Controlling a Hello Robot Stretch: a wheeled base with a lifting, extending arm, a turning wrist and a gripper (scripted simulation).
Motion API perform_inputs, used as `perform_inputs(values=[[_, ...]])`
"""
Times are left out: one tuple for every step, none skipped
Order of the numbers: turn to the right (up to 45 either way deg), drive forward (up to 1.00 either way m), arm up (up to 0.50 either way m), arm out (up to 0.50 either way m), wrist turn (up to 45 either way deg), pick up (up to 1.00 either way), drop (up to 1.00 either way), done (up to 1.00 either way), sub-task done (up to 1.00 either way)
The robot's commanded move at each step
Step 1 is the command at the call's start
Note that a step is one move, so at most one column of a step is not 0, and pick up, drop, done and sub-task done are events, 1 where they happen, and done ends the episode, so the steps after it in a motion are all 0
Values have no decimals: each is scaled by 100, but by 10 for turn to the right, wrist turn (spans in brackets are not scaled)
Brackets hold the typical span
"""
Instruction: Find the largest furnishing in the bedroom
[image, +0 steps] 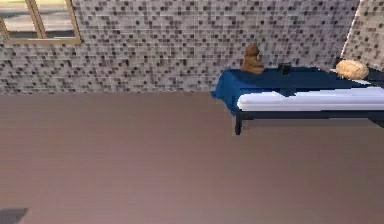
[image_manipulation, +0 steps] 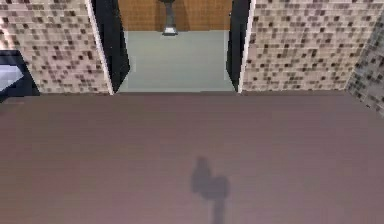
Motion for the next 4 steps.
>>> perform_inputs(values=[[-360,0,0,0,0,0,0,0,0],[0,45,0,0,0,0,0,0,0],[0,100,0,0,0,0,0,0,0],[0,35,0,0,0,0,0,0,0]])
